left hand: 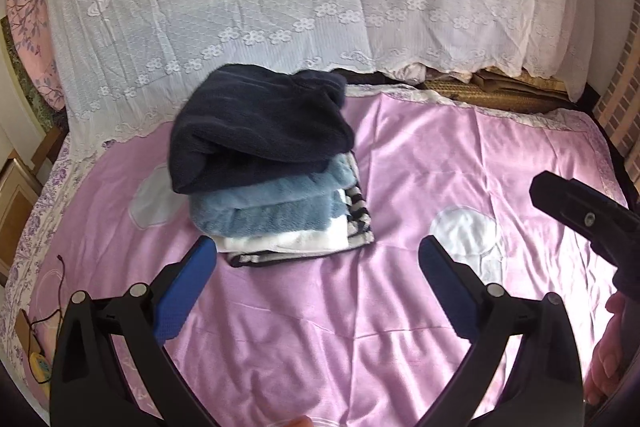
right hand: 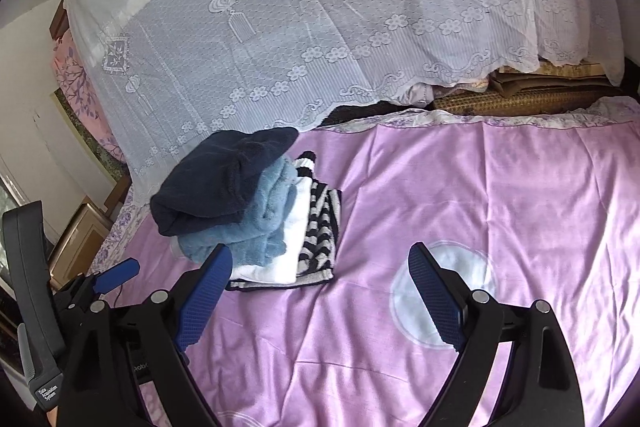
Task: Fold small clothes
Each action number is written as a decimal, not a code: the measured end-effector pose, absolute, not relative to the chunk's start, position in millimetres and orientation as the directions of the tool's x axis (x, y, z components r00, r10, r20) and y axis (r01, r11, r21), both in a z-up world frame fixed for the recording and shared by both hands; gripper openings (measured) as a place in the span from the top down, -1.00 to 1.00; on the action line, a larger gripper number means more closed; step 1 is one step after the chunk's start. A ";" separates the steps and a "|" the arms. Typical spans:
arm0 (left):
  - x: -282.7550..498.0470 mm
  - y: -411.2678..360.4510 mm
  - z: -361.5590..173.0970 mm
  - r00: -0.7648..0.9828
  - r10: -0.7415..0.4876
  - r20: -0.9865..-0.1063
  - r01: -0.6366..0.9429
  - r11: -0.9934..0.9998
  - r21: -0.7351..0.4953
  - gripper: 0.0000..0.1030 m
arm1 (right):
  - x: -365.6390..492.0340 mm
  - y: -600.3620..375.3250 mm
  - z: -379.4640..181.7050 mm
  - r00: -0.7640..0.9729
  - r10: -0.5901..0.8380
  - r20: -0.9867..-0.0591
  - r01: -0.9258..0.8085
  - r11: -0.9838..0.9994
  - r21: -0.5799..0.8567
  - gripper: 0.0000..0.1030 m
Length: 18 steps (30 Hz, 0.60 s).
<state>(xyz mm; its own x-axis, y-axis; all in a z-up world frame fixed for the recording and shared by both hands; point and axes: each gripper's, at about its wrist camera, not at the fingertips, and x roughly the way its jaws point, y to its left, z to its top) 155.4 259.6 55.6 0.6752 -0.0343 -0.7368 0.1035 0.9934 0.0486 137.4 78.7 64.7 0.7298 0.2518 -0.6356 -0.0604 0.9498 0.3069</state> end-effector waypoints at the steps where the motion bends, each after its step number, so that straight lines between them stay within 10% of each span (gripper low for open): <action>1: 153.4 250.2 46.6 0.658 -0.059 -0.751 0.130 0.991 0.036 -0.91 | 133.3 69.5 60.9 0.730 0.227 -0.645 -0.039 0.955 0.293 -0.75; 18: 41.9 -36.6 -35.9 0.397 -0.251 -0.883 0.550 0.835 0.011 -0.91 | -15.1 -249.0 -11.4 0.683 -0.333 -0.650 0.476 0.878 0.052 -0.75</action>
